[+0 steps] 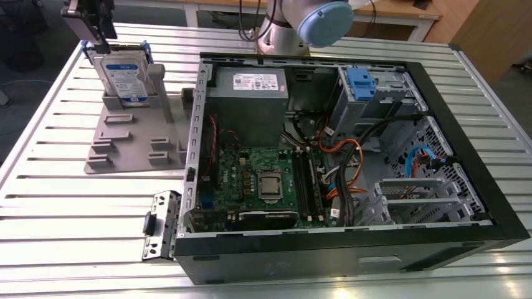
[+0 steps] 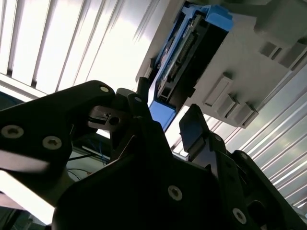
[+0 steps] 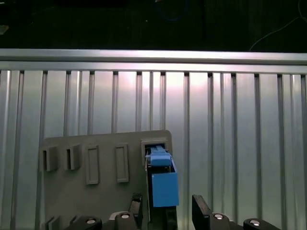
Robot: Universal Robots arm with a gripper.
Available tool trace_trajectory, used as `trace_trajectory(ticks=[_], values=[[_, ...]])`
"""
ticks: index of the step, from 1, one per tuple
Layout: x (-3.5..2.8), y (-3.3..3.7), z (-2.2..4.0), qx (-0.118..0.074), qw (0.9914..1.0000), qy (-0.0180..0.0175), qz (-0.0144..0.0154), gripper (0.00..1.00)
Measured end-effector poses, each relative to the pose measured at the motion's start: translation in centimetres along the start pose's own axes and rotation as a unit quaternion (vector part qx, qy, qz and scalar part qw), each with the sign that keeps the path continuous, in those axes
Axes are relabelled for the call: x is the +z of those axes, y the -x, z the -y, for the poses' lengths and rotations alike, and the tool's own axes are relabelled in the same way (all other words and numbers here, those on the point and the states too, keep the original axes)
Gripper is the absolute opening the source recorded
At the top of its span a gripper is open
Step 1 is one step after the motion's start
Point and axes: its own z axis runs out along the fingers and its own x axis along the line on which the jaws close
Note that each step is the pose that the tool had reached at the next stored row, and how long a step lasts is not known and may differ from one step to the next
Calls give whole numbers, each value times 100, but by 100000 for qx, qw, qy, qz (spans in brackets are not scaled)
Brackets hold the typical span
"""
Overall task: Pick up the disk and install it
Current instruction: 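Pick up the disk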
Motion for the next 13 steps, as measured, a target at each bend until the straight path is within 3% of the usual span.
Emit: trace_trajectory(ticks=[5, 13], values=[[91, -3, 3, -2133, 99977, 66, -79, 53], [236, -6, 9, -4014, 99919, 106, -146, 53]])
